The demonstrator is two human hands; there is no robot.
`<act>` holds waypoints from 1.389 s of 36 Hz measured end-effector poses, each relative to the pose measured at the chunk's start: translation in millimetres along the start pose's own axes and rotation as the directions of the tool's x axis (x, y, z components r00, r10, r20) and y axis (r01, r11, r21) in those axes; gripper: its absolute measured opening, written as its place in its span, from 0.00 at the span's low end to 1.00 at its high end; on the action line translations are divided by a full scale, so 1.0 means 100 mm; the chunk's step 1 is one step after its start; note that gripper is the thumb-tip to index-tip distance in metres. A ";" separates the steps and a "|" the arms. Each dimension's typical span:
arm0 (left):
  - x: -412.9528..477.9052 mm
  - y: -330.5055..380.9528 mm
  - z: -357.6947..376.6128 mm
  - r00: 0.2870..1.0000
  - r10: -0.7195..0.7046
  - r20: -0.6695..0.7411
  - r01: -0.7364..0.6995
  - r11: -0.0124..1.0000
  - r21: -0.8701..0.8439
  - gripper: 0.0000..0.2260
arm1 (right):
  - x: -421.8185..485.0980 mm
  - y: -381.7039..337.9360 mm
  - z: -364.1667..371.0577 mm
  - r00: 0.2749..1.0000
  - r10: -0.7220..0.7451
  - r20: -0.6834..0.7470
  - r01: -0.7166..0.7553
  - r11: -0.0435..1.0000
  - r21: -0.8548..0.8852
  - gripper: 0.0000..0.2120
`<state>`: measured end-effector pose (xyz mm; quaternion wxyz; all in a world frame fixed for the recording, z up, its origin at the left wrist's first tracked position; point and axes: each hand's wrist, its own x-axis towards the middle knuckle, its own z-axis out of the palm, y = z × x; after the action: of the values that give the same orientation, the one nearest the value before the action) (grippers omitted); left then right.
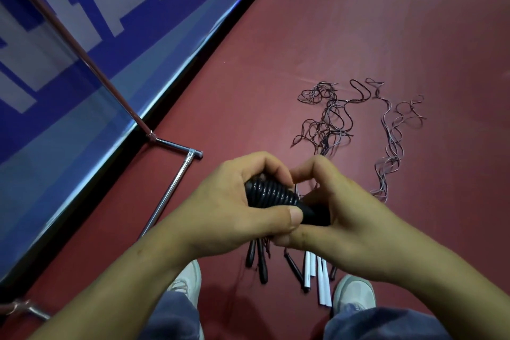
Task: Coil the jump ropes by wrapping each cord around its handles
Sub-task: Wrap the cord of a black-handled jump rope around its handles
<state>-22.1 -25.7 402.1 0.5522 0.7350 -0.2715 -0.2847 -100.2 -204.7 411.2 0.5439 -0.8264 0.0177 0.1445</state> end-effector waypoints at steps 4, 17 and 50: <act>0.01 -0.07 -0.03 0.996 -0.023 0.085 0.037 0.986 -0.165 0.15 | 0.00 0.02 -0.02 1.000 0.013 0.015 -0.015 0.994 0.112 0.24; 0.05 -0.11 0.00 0.975 -0.132 0.181 0.220 0.715 -0.664 0.26 | 0.05 0.03 -0.17 0.997 0.014 -0.074 0.010 0.950 0.313 0.12; 0.03 -0.12 0.04 0.927 -0.375 -0.014 0.374 0.926 -0.059 0.17 | 0.23 0.21 -0.07 0.943 0.221 -0.251 -0.085 0.885 0.458 0.09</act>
<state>-21.9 -28.0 389.4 0.5110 0.7614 -0.1113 -0.3832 -80.8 -216.3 389.2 0.6944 -0.6899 0.1969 0.0544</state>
